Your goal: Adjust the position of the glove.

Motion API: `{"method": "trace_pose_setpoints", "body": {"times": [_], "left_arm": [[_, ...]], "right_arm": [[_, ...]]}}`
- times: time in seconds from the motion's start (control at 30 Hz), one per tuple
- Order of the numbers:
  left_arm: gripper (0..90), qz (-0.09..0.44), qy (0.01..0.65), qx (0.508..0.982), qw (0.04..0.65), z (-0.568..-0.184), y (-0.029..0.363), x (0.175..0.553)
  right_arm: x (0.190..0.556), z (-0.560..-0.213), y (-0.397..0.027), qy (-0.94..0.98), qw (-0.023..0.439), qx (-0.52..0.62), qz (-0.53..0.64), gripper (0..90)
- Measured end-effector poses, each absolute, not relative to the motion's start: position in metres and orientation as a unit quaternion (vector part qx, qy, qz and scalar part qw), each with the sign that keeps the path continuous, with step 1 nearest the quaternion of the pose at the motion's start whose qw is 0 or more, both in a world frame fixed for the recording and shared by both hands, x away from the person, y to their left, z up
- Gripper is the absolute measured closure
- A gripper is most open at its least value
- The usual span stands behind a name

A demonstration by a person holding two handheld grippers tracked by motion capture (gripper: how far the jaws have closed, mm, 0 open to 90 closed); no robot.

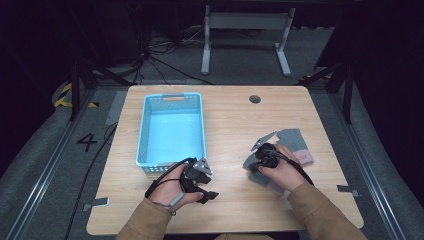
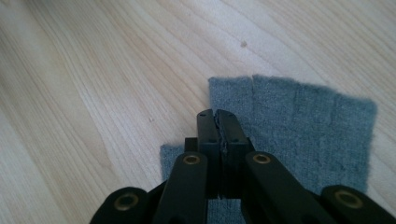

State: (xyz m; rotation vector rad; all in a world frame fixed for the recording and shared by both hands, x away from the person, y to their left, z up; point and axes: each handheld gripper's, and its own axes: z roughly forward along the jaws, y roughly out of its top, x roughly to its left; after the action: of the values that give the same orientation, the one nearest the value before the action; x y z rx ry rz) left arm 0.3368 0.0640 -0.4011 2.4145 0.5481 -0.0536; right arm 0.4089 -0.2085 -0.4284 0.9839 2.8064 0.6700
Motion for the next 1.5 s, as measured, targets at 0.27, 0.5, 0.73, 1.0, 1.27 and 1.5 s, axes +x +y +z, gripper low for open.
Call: {"method": "trace_pose_setpoints", "body": {"times": [0.27, 0.5, 0.73, 1.0, 1.27, 1.5], "left_arm": [[44.0, -0.023, 0.209, 0.922, 0.327, -0.402, 0.062, 0.338], [43.9, -0.026, 0.203, 0.923, 0.325, -0.401, 0.059, 0.34], [43.6, -0.027, 0.197, 0.924, 0.326, -0.4, 0.055, 0.343], [43.5, -0.029, 0.187, 0.926, 0.327, -0.399, 0.049, 0.347], [43.4, -0.031, 0.18, 0.927, 0.326, -0.399, 0.044, 0.35], [43.4, -0.035, 0.175, 0.929, 0.323, -0.398, 0.039, 0.354]], "right_arm": [[0.405, -0.431, -0.206, 0.925, 0.039, 0.313, 0.214, 90.0], [0.398, -0.431, -0.203, 0.931, 0.03, 0.296, 0.212, 90.0], [0.385, -0.43, -0.199, 0.941, 0.017, 0.272, 0.203, 90.0], [0.374, -0.43, -0.2, 0.945, 0.005, 0.26, 0.196, 90.0], [0.363, -0.429, -0.201, 0.952, -0.005, 0.244, 0.183, 90.0], [0.357, -0.426, -0.203, 0.951, -0.008, 0.243, 0.191, 90.0]]}}
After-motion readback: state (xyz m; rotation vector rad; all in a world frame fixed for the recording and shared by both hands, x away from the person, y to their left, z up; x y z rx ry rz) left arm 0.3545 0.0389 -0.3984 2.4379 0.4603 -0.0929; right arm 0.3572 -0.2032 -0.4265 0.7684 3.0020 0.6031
